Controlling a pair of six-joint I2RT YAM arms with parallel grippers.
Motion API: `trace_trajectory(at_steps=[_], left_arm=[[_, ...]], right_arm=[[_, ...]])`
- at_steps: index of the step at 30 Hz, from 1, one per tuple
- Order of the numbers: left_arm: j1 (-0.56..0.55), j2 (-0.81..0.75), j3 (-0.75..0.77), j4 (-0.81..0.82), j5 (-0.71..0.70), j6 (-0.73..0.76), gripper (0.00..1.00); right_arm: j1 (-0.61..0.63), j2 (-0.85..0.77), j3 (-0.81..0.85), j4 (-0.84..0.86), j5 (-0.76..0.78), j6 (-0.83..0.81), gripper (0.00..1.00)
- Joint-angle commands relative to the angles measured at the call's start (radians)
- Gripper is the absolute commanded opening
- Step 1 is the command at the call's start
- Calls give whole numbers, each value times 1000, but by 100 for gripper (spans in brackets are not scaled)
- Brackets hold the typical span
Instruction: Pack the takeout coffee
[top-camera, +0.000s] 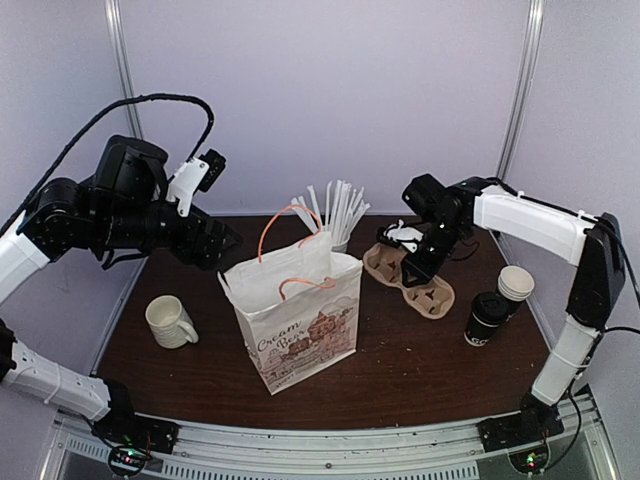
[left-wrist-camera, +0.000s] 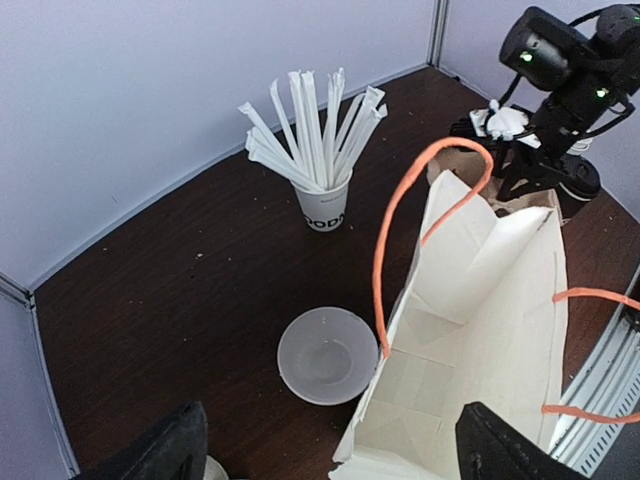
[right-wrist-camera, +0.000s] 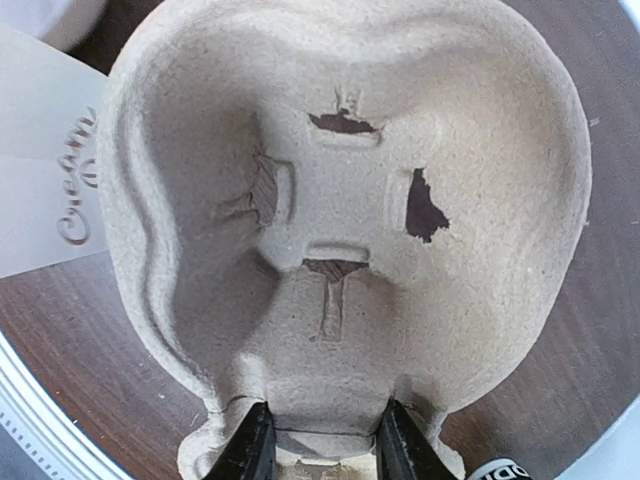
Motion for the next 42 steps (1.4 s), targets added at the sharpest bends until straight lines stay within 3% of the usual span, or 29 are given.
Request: trace_trajectory(at_steps=[1,9,15,21,32,42], left_arm=[[49,51,61,-24,30,40,90],[96,176,127,-62,258,77,90],[117,285,167,-55,255,79,86],[153,381,218,-51,296,90,66],[149,474,294,-52,522,121,0],[81,544,410,-37,739,122,0]], right_arm=[[-16,-124,12,-31,-31,-27,31],[-22,-307,64,-40,-180,-65,29],[-21,-373,133,-64,-331,-104,29],[-19,-418,192,-23,-467,-95,31],[11,-416,290,-12,-616,-91,31],[83,-372,393,-20,-712,-99,31]])
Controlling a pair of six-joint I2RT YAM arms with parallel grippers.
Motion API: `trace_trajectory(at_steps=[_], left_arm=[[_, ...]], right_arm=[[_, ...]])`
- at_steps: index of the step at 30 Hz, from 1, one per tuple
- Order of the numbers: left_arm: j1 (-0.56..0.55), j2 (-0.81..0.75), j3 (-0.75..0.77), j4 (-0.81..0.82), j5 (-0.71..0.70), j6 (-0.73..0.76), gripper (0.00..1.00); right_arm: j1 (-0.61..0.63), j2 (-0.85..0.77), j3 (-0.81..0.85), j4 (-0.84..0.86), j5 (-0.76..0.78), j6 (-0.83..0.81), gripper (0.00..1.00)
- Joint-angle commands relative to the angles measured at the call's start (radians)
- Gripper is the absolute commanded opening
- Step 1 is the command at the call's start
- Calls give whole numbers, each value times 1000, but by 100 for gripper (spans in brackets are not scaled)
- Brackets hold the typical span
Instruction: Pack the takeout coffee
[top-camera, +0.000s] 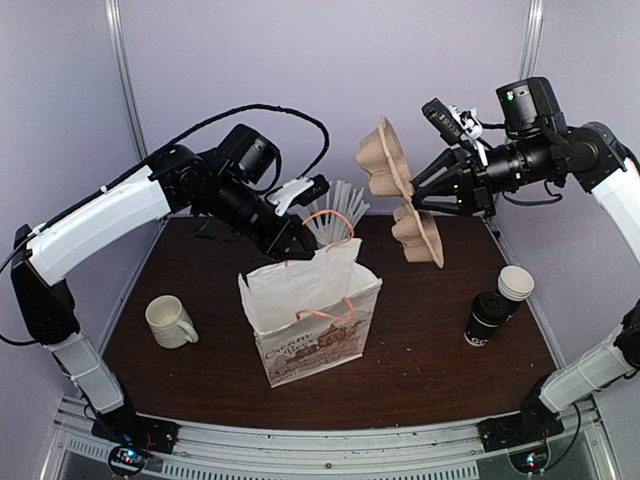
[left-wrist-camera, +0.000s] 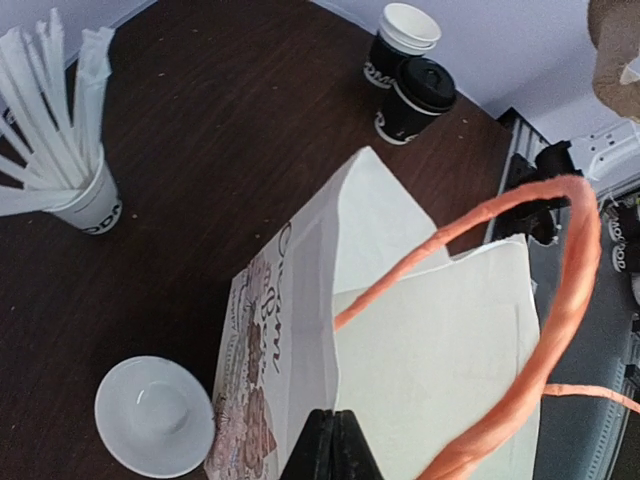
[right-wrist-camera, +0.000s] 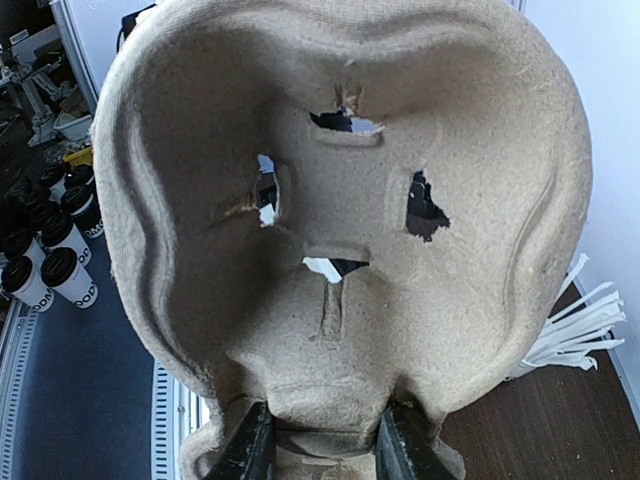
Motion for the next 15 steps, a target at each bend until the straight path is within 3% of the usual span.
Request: trace_trajectory(at_steps=[1,15], left_arm=[[-25,23,79,28,144,1,0],[-53,119,164,29,301,-32,0]], right_arm=[[37,27,72,8,-81,-8,31],[201,122,138,-55,-84,-105,31]])
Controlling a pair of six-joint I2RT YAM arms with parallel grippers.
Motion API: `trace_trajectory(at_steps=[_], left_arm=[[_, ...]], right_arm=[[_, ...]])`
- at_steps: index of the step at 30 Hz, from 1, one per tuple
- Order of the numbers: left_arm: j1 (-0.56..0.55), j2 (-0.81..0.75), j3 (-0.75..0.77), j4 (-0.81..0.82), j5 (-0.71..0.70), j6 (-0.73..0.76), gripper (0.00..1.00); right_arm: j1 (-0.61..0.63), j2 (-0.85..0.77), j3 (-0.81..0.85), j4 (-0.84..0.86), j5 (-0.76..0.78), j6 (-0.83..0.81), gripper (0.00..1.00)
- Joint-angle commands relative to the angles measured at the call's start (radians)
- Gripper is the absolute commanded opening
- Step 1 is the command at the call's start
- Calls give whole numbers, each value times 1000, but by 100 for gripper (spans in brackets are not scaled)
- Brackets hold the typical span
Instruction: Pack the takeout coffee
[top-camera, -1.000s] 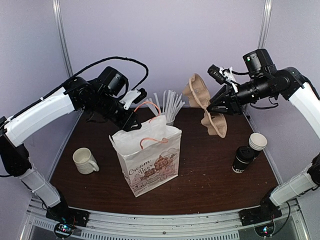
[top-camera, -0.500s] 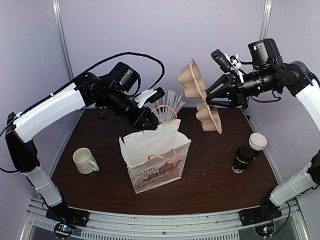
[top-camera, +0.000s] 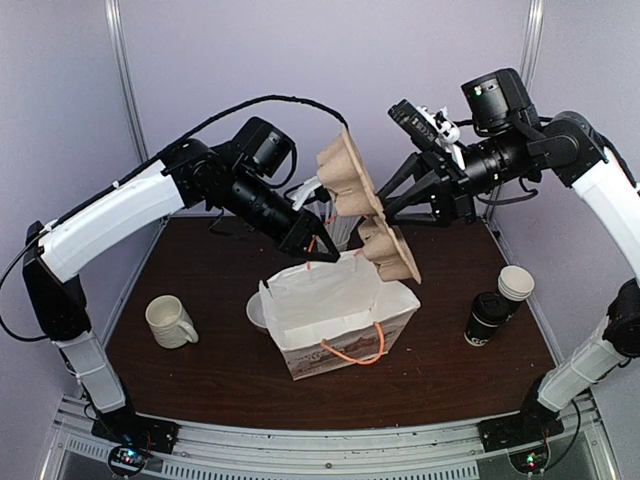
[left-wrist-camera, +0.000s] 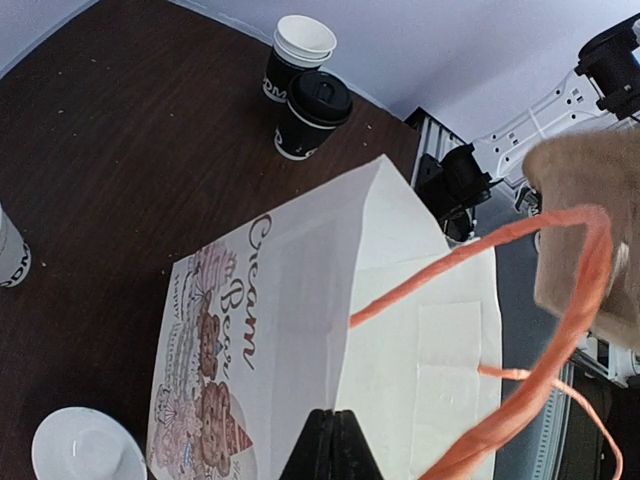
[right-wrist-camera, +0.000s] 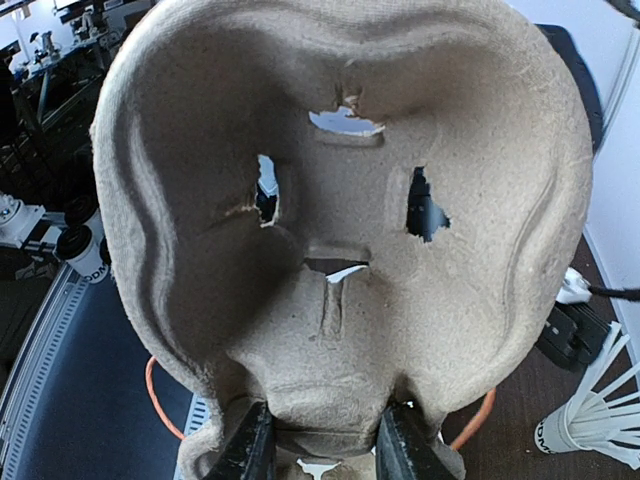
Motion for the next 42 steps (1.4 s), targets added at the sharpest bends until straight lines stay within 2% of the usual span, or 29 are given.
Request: trace_trajectory(at_steps=[1,7,23,33,42], left_arm=[[-16,58,62,26,102,-19,0],[-17,110,106,26,164,-36,0],[-17,193,193,24,270,-103,0],[-20,204,171,25,340,-127,0],[-19,231,174,25,349,-150,0]], right_arm=[[56,20,19,-45,9,-72,31],[102,26,8,-96,30,-133,31],[140,63,-88,-51,145,-156,30],[144,78,-119,-143,188,-263,29],[152,99,-134,-226,246,-286,29]])
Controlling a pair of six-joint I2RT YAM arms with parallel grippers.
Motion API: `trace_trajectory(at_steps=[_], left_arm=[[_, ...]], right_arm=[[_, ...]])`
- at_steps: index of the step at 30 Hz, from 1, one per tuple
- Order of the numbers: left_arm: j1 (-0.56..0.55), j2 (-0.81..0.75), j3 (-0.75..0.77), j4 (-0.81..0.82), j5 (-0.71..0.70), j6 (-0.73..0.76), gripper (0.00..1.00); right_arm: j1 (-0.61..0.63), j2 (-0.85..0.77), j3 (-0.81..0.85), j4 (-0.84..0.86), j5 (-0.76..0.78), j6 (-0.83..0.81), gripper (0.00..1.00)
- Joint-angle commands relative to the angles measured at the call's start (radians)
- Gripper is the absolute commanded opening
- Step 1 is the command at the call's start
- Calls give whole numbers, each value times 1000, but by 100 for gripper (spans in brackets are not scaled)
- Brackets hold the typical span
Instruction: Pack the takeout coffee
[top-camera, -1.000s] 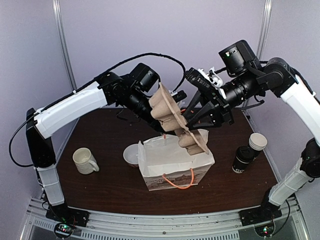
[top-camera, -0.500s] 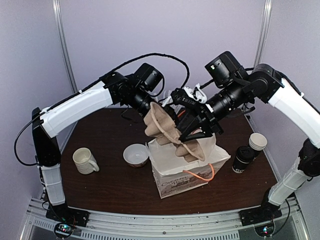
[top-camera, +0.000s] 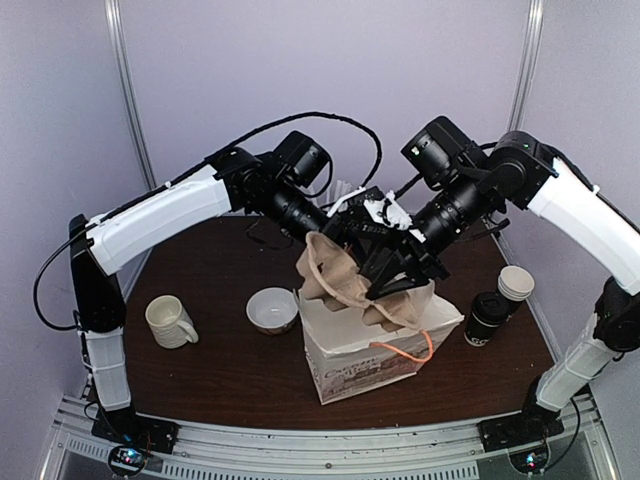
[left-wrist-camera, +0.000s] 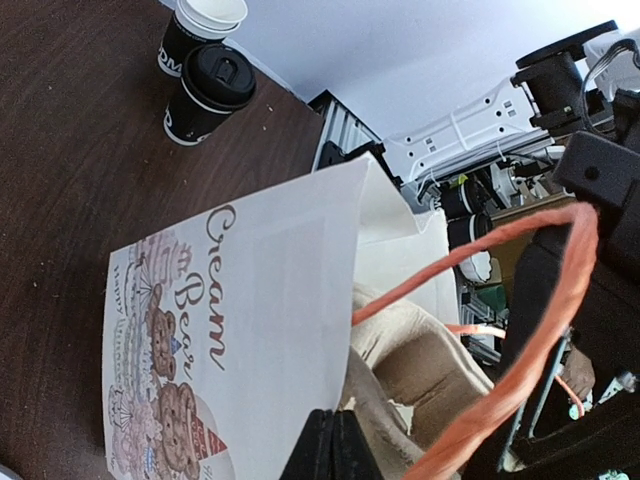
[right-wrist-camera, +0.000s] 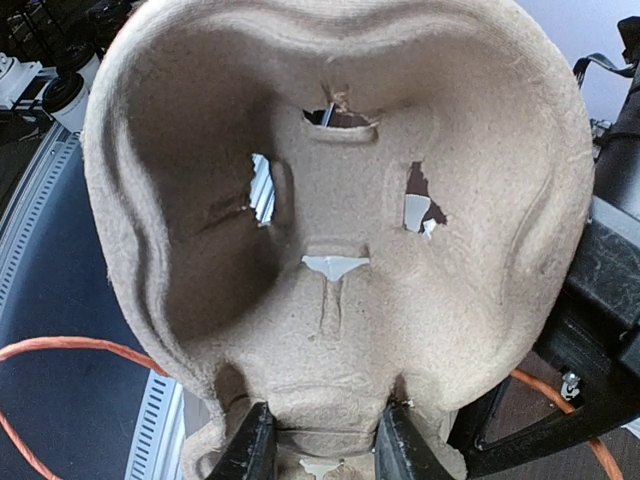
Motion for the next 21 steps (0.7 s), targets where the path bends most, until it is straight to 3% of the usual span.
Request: trace_trajectory(at_steps=[1,7,13,17,21], left_arm=[[-6,19,17,21,33,-15,2],[-6,9,34,3,-65,-4,49],[-2,-43,55,-60,-231,44,77],[22,-113,45,-85,-374,46,79],[44,-250,-61,19,-474,39,81]], right_arm=[[11,16,-29,-71,57,-22,29],[14,17,-45,-120,109,-56,28],[16,31,-41,-138,152,-64,28],[18,49,-29,-149,200,-65,27],[20,51,-26,-154,209,-69,27]])
